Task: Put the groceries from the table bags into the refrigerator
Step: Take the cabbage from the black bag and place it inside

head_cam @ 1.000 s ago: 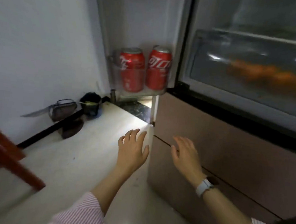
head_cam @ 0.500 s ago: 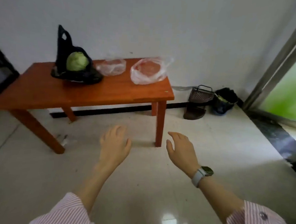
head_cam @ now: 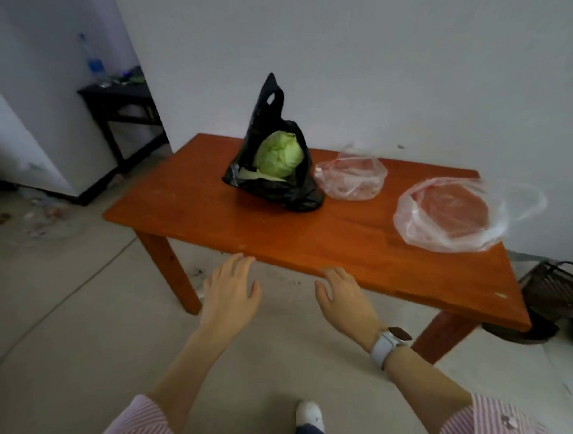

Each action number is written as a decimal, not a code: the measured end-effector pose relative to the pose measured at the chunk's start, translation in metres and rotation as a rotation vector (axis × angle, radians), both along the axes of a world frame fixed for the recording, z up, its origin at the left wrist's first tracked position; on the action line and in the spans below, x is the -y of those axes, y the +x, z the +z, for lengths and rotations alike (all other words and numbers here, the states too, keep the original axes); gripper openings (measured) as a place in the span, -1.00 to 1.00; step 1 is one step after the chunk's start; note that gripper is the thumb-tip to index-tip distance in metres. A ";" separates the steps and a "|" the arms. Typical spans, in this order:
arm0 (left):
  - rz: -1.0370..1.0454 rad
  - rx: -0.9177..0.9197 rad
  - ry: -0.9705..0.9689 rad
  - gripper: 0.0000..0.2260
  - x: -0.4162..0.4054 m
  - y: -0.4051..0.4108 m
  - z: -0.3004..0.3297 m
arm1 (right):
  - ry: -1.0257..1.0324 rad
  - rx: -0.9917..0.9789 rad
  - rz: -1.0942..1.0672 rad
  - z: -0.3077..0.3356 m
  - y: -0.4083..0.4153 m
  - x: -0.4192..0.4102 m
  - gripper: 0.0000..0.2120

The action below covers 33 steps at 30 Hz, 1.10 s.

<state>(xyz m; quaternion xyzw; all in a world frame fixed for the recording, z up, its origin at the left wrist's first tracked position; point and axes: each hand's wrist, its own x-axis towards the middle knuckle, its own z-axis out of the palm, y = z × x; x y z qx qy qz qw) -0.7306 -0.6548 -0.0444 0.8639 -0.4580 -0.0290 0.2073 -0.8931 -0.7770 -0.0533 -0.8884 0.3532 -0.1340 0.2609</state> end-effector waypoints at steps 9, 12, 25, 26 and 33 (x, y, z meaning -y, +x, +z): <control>-0.039 0.107 -0.165 -0.58 0.190 0.154 0.056 | 0.044 0.177 -0.009 0.038 0.155 0.192 -0.64; -0.033 0.132 -0.223 -0.51 0.237 0.208 0.066 | 0.040 0.266 -0.046 0.045 0.201 0.240 -0.62; -0.834 0.488 0.010 -0.39 0.506 0.391 0.089 | 0.011 0.095 -0.320 0.016 0.351 0.412 -0.57; -0.890 0.499 0.016 -0.46 0.513 0.395 0.081 | 0.015 0.060 -0.333 0.012 0.354 0.418 -0.56; -1.005 0.444 0.144 -0.53 0.532 0.428 0.017 | 0.076 -0.132 -0.275 -0.022 0.366 0.433 -0.52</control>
